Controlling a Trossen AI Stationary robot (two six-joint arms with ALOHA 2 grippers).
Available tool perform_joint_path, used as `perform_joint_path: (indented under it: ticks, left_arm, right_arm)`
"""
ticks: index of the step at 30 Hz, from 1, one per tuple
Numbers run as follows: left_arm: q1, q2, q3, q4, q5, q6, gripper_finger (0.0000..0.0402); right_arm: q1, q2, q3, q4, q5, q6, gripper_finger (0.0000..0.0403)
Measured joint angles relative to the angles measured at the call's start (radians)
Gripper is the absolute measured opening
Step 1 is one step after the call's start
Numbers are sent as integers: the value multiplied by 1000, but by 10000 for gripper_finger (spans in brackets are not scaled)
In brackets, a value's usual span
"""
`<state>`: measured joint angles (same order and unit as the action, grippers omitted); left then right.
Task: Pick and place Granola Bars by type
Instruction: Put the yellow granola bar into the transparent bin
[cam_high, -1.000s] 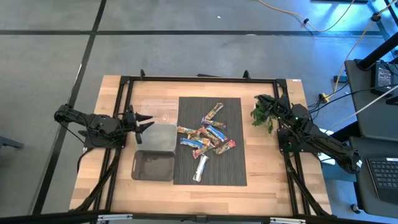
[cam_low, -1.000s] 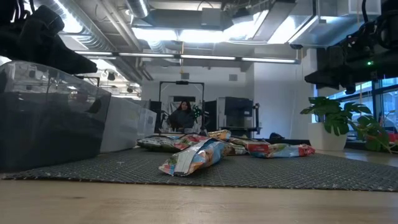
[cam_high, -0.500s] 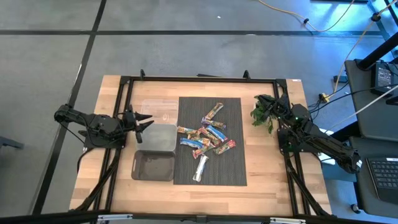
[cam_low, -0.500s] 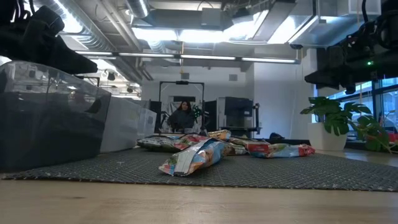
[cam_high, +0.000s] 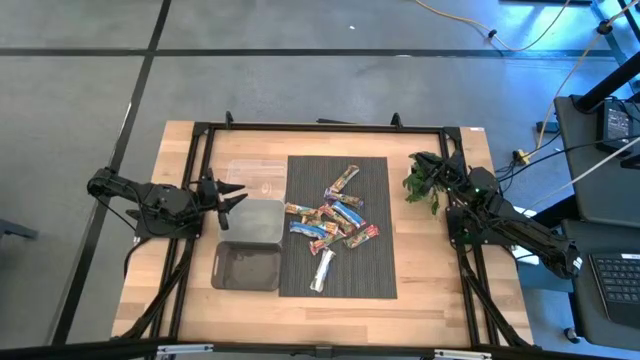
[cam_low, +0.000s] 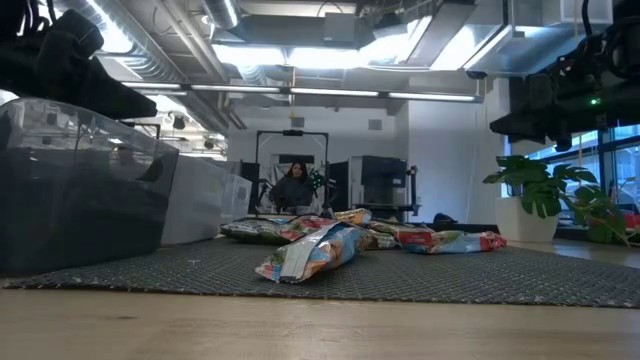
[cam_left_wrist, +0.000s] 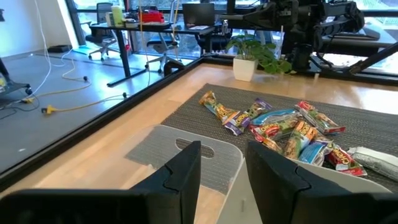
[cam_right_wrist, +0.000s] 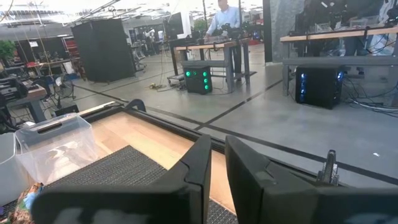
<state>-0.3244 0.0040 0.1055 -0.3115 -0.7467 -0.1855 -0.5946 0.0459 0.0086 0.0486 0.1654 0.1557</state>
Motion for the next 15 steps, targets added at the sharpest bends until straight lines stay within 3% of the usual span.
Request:
perform_joint_path:
  ticks: [9,15]
  left_arm:
    - [0,0,0,1,-19,-9,123]
    - [0,0,0,1,-29,23,156]
  right_arm:
    - [0,0,0,0,-10,23,52]
    - [0,0,0,-3,-36,26,52]
